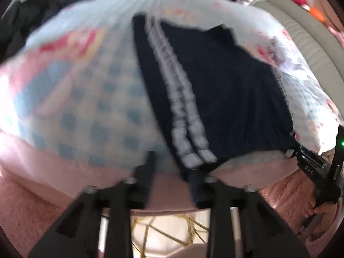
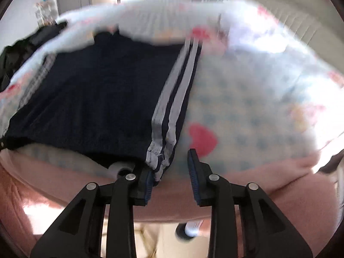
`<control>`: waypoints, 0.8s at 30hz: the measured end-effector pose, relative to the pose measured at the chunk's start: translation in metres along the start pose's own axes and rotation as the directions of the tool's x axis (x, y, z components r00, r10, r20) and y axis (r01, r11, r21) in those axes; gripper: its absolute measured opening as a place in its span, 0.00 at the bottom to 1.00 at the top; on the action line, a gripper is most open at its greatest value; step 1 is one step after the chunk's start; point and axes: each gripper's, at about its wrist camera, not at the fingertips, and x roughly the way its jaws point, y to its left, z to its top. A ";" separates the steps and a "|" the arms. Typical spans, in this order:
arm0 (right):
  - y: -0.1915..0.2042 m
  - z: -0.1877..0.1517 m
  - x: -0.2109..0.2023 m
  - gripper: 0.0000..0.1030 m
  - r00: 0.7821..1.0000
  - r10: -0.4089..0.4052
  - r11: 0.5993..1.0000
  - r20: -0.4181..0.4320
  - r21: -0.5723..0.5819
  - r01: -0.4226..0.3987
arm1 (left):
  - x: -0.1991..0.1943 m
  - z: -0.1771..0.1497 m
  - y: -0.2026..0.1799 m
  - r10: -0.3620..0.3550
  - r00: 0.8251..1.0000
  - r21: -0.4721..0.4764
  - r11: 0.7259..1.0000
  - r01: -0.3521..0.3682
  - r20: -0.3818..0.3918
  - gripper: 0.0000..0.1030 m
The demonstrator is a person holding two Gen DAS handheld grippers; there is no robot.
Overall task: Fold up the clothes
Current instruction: 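Pull the striped hem toward the bed edge with both grippers to straighten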
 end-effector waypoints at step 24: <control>-0.021 0.047 0.035 0.56 0.992 0.123 0.992 -0.008 -0.015 -0.123 | 0.028 0.039 0.006 0.129 0.990 0.057 0.990 -0.132 0.048 0.36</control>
